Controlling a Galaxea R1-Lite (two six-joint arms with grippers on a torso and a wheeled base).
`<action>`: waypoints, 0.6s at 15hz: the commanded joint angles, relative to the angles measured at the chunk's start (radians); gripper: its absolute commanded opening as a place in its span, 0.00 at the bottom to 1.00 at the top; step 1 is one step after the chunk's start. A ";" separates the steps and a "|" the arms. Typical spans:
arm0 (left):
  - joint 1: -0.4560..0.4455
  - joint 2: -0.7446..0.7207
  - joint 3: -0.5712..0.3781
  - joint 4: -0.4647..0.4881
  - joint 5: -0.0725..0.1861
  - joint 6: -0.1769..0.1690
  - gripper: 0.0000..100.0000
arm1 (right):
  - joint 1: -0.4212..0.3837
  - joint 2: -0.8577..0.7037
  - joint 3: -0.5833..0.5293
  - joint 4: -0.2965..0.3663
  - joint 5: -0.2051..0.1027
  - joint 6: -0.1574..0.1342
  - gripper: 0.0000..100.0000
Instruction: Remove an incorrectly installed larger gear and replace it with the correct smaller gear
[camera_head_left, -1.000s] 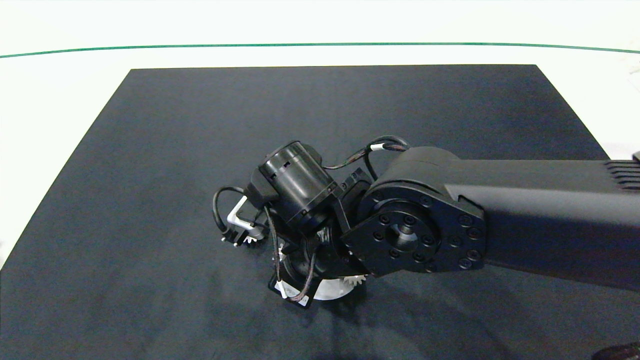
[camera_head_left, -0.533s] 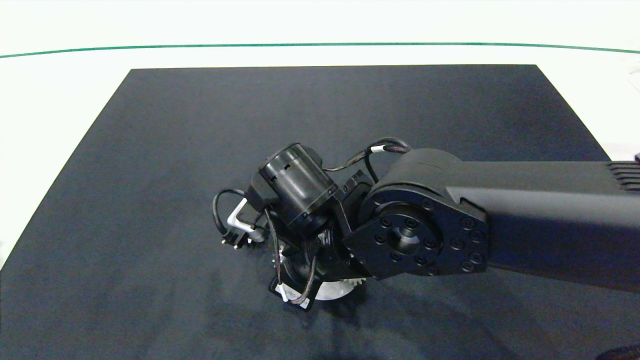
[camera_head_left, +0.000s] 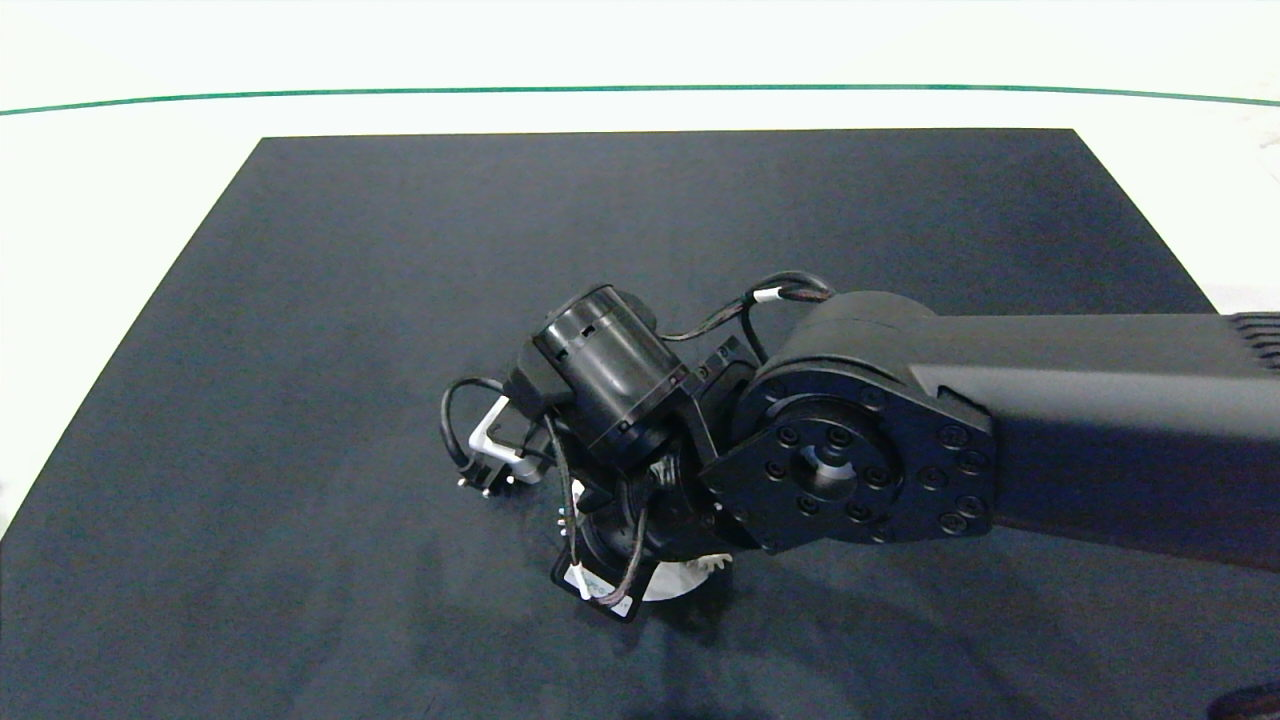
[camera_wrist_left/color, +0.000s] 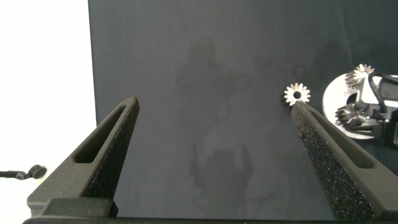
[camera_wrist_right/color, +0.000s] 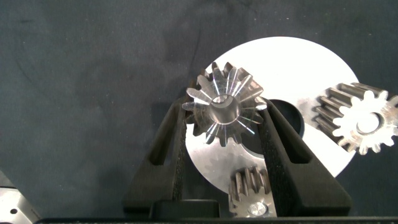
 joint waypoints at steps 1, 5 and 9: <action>0.000 0.003 0.004 0.004 0.002 0.000 1.00 | -0.001 -0.006 0.000 0.000 0.004 -0.001 0.25; 0.000 0.003 0.009 0.003 0.002 0.005 1.00 | 0.003 0.002 0.000 -0.001 0.005 -0.002 0.25; 0.000 0.002 0.009 0.003 0.002 0.005 1.00 | 0.003 0.008 0.000 -0.003 0.005 -0.002 0.25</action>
